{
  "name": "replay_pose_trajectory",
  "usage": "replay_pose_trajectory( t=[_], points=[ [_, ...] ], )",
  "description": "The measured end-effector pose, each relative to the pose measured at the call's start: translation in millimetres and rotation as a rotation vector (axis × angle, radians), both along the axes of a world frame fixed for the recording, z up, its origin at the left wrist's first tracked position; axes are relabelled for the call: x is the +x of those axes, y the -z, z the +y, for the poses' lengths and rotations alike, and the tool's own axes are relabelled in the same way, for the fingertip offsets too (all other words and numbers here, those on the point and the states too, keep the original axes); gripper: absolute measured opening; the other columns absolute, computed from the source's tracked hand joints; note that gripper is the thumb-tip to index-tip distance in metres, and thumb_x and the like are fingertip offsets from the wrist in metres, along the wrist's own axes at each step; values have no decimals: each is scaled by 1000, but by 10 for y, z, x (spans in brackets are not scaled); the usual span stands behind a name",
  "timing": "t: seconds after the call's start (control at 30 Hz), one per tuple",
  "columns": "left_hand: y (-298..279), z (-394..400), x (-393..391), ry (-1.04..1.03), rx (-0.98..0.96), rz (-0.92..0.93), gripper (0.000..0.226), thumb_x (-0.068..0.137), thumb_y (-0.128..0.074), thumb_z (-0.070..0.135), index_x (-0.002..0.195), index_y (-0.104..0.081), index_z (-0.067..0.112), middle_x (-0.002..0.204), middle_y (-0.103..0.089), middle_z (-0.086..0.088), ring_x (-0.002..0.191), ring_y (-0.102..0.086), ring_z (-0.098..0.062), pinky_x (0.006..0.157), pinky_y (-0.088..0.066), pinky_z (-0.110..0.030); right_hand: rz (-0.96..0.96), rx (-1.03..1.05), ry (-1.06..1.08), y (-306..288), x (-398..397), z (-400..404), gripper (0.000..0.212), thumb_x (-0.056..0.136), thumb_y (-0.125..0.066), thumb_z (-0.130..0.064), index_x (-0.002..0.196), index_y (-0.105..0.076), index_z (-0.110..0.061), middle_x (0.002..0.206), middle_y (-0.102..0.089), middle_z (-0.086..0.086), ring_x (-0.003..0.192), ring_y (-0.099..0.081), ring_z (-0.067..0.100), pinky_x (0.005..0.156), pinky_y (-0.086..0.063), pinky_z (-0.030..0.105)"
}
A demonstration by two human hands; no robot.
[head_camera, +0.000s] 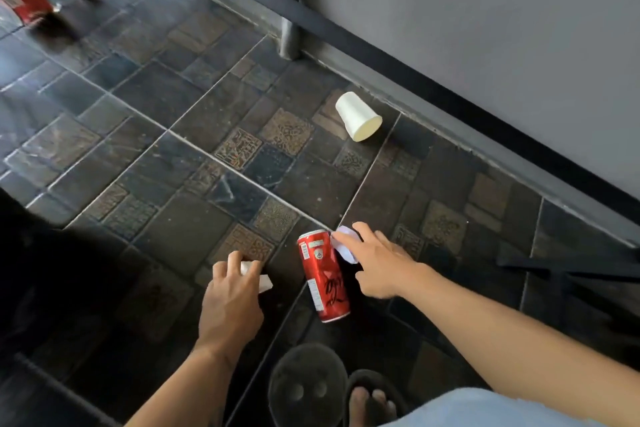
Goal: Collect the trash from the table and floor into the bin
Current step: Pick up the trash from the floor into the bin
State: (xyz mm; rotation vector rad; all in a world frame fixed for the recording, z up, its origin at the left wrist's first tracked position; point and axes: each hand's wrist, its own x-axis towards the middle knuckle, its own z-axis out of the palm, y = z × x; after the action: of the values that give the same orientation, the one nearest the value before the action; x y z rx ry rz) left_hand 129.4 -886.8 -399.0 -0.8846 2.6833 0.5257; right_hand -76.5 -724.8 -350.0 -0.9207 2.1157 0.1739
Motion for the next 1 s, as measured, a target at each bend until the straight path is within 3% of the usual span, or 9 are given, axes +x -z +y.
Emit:
replay_pose_trajectory(
  t=[0.17, 0.27, 0.37, 0.43, 0.5, 0.6, 0.7, 0.83, 1.0],
  points=[
    [-67, -16, -153, -105, -6, 150, 18, 83, -66, 9, 99, -64, 17, 99, -58, -2, 85, -56, -23, 59, -48, -34, 120, -63, -33, 125, 10, -66, 61, 86, -63, -13, 133, -31, -33, 132, -31, 4, 116, -46, 30, 79, -44, 38],
    [-148, 3, -319, -131, 21, 241, 19, 89, -53, 11, 104, -63, 18, 99, -57, -2, 86, -52, -23, 67, -42, -32, 162, -52, -34, 149, -5, -122, 50, 85, -62, -14, 123, -32, -25, 123, -33, 8, 108, -52, 36, 73, -38, 39],
    [-282, 56, -520, -104, 66, 317, 37, 85, -30, 21, 101, -63, 17, 95, -51, -2, 81, -43, -21, 68, -38, -34, 188, -50, 37, 119, -56, -141, 39, 84, -55, -14, 113, -30, -21, 113, -35, 9, 103, -55, 42, 73, -36, 40],
    [-378, 124, -649, -75, 60, 297, 35, 87, -29, 30, 101, -59, 19, 95, -44, 0, 83, -39, -20, 70, -35, -34, 204, -69, 114, 75, -126, -160, 34, 83, -51, -16, 107, -27, -20, 111, -35, 9, 102, -56, 44, 73, -36, 40],
    [-465, 232, -768, -75, 38, 275, 26, 90, -35, 37, 100, -54, 21, 98, -38, 1, 87, -36, -19, 74, -35, -35, 234, -93, 157, 22, -242, -185, 38, 84, -51, -20, 117, -31, -18, 122, -39, 11, 107, -53, 41, 76, -38, 40],
    [-534, 416, -906, -89, 71, 208, 45, 90, -34, 57, 116, -46, 22, 109, -37, -1, 96, -35, -19, 85, -38, -36, 309, -114, 141, -81, -482, -245, 45, 87, -52, -25, 128, -36, -17, 131, -37, 12, 114, -47, 35, 83, -43, 42],
    [-482, 586, -988, -53, 133, 28, 79, 84, -40, 70, 145, -26, 22, 132, -28, -6, 119, -33, -24, 101, -36, -37, 344, -123, 155, -184, -713, -326, 35, 89, -53, -28, 120, -41, -18, 128, -37, 11, 111, -46, 32, 84, -47, 41],
    [-423, 650, -1034, -79, 155, -124, 93, 80, -60, 48, 154, -11, 21, 142, -15, -12, 128, -29, -31, 101, -41, -35, 373, -186, 277, -223, -978, -408, 35, 89, -54, -30, 119, -42, -17, 125, -42, 11, 108, -49, 30, 85, -50, 42],
    [-357, 325, -1123, -67, 136, -115, 99, 70, -59, 28, 155, -11, 19, 144, -12, -14, 124, -33, -32, 97, -46, -33, 475, -246, 330, -172, -1357, -557, 33, 93, -54, -38, 115, -51, -14, 119, -48, 12, 102, -55, 28, 82, -53, 43]
  ],
)
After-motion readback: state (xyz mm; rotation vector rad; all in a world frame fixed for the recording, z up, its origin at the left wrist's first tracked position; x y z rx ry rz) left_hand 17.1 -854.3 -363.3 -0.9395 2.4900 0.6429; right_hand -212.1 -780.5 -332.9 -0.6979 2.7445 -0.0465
